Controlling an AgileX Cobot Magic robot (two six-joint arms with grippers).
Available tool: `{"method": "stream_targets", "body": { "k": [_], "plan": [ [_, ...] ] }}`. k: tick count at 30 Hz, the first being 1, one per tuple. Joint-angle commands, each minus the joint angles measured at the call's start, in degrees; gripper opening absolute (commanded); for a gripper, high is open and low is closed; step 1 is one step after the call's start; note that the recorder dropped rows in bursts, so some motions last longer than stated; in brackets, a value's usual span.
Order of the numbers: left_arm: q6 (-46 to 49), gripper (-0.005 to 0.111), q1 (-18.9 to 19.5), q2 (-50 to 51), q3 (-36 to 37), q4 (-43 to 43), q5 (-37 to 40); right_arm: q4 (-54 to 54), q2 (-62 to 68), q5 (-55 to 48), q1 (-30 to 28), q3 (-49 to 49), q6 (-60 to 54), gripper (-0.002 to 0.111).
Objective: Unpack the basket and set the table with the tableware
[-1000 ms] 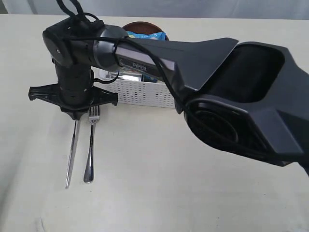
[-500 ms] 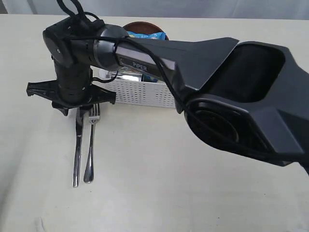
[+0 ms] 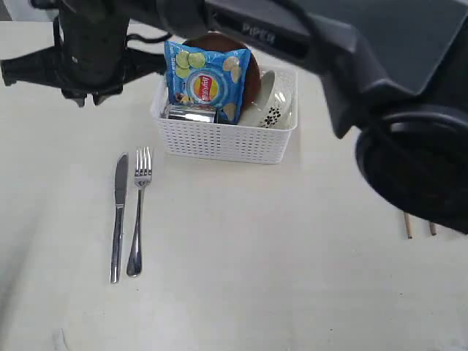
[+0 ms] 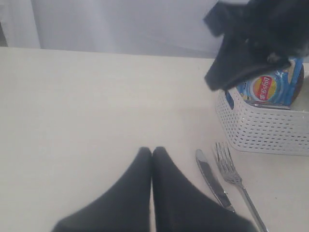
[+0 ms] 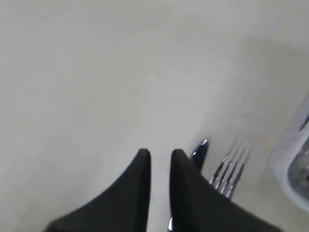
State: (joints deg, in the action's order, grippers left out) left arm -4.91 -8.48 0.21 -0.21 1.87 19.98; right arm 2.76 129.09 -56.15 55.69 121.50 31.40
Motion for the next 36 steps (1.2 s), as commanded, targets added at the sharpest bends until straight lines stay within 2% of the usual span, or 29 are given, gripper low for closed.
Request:
{"method": "stream_targets", "body": {
  "k": [1,5,7,12,20,23,28,36],
  "plan": [
    [0.17,0.0,-0.27,-0.21,0.21,-0.05,-0.12,2.76,-5.24,-4.06,-2.2,0.42,-9.35,-0.001],
    [0.17,0.0,-0.27,-0.21,0.21,-0.05,-0.12,3.35,-6.19,-12.65,-5.16,0.31,-13.13,-0.001],
    [0.17,0.0,-0.27,-0.21,0.21,-0.05,-0.12,3.23,-5.61,-13.81,-5.44,-0.94,-15.61,-0.001],
    [0.17,0.0,-0.27,-0.21,0.21,-0.05,-0.12,-1.27,-5.61,-13.81,-1.51,-10.09,-20.12,-0.001],
    [0.17,0.0,-0.27,-0.21,0.21,-0.05,-0.12,-2.76,-5.53,-11.14,2.65,-21.69,-21.33,-0.001],
    [0.17,0.0,-0.27,-0.21,0.21,-0.05,-0.12,-4.42,-5.53,-9.69,6.47,-25.8,-23.37,-0.001],
    [0.17,0.0,-0.27,-0.21,0.21,-0.05,-0.12,-6.26,-5.53,-6.01,11.8,-26.96,-25.63,-0.001],
    [0.17,0.0,-0.27,-0.21,0.21,-0.05,-0.12,-7.25,-2.74,-2.4,11.83,-26.96,-25.63,-0.001]
  ]
}}
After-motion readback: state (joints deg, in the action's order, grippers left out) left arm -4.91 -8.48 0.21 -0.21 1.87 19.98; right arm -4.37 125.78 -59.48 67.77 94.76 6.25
